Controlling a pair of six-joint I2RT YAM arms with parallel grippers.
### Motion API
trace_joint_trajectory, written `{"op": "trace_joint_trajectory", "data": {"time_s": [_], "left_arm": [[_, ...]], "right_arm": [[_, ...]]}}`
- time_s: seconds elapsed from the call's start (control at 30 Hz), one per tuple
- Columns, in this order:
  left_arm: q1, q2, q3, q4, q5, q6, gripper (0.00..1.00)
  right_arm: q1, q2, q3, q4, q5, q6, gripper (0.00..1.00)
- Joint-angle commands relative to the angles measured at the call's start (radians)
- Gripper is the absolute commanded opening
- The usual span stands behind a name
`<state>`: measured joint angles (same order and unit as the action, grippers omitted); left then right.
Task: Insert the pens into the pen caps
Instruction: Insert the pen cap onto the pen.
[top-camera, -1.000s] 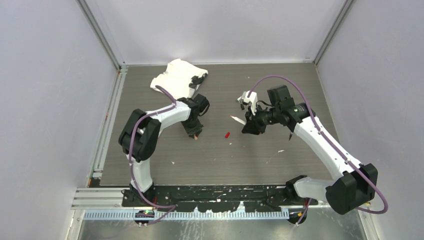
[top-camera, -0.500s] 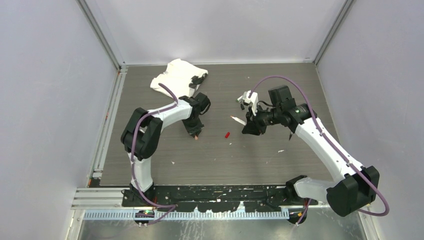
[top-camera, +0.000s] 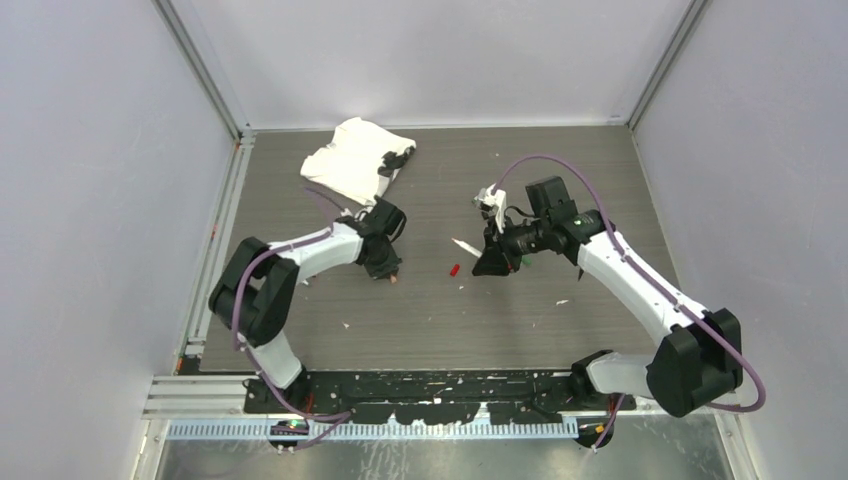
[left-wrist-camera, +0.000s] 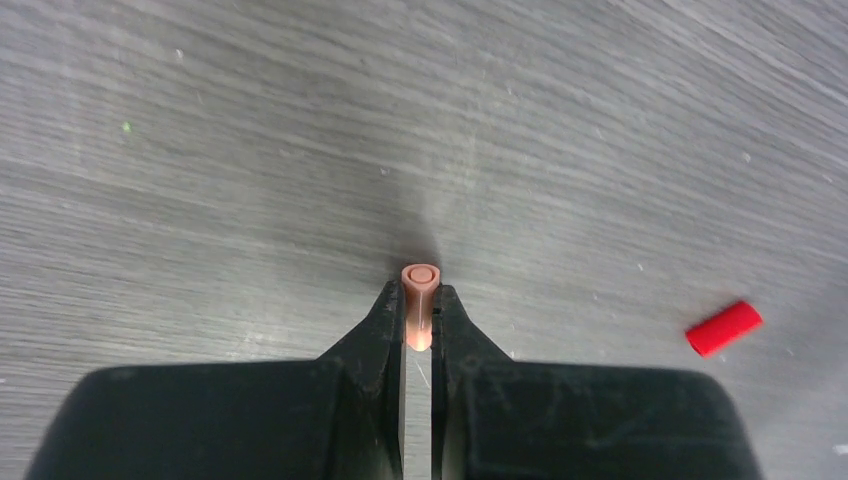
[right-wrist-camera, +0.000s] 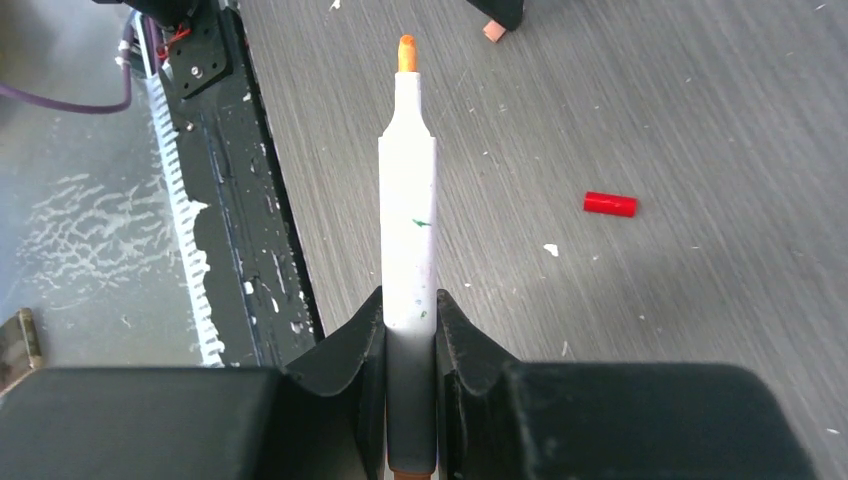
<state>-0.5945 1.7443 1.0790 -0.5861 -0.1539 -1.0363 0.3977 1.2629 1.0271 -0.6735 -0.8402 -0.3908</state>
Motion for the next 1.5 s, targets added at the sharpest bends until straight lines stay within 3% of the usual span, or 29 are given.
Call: {"op": "trace_joint_trajectory", "data": {"time_s": [0.0, 0.27, 0.53, 0.87, 1.47], "left_arm": [[0.001, -0.17, -0.129, 0.27, 0.061, -0.039, 0.01], [0.002, -0.397, -0.411, 0.7, 0.095, -0.203, 0.01], [0.002, -0.495, -0.567, 1.008, 0.079, -0.307, 0.01], [0.002, -0.499, -0.631, 1.155, 0.08, -0.397, 0.01], [-0.024, -0.458, -0.629, 1.199, 0.091, -0.41, 0.01]], "right_arm": [[0.015, 0.007, -0.08, 0.229, -0.067, 0.173, 0.01], [0.05, 0.099, -0.248, 0.642, -0.034, 0.52, 0.01], [0.157, 0.183, -0.258, 0.761, 0.09, 0.692, 0.01], [0.198, 0.248, -0.255, 0.804, 0.158, 0.764, 0.01], [0.217, 0.251, -0.233, 0.792, 0.168, 0.762, 0.01]]}}
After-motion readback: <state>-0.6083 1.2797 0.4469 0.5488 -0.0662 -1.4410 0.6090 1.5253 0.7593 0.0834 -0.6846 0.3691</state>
